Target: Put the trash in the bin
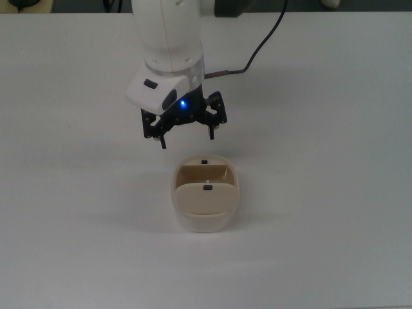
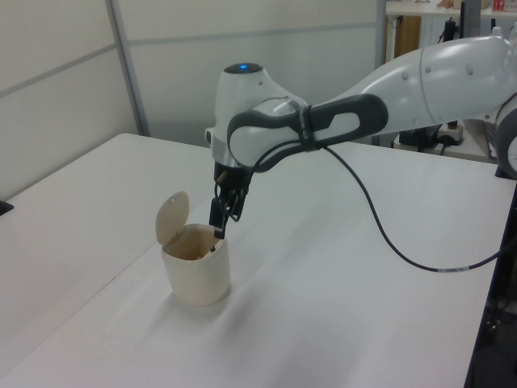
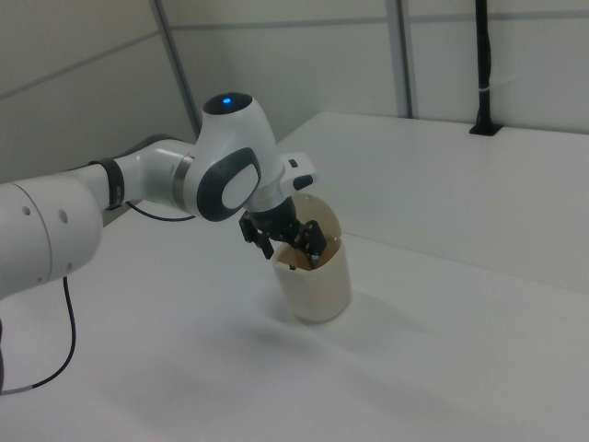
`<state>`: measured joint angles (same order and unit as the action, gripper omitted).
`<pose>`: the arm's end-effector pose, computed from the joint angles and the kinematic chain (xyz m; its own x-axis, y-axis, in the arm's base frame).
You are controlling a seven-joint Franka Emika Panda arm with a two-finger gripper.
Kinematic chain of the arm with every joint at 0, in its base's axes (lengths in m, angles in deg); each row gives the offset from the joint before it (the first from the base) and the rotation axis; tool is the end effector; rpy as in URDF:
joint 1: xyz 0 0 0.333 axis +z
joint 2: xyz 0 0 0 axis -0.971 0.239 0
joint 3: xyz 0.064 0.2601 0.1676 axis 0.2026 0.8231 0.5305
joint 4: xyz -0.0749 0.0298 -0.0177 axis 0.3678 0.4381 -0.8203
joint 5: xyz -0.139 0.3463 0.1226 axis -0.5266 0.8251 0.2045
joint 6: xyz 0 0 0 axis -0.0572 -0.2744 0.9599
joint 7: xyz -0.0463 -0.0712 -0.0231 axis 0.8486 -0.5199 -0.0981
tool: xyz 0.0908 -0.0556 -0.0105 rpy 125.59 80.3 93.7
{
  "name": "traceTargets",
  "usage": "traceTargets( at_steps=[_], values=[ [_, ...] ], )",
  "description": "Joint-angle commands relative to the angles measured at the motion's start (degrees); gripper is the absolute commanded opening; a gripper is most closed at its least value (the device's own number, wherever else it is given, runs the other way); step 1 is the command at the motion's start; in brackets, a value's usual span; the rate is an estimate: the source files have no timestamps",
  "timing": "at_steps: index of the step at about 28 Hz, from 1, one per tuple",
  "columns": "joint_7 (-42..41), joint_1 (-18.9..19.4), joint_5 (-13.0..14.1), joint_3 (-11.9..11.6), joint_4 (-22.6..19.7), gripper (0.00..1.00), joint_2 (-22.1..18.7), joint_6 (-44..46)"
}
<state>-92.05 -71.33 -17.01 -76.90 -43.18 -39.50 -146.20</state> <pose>0.6741 0.0453 0.4736 0.9627 0.1816 0.2003 0.1929 -0.9805 -0.0381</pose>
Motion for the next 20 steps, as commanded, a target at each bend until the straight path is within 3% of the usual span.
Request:
traceTargets(
  at_steps=[1, 20],
  values=[
    [1.18, -0.09, -0.64, -1.11, -0.45, 1.00, -2.56, 4.42],
    [1.26, -0.18, -0.90, -1.99, -0.09, 1.00, -2.82, 5.13]
  ],
)
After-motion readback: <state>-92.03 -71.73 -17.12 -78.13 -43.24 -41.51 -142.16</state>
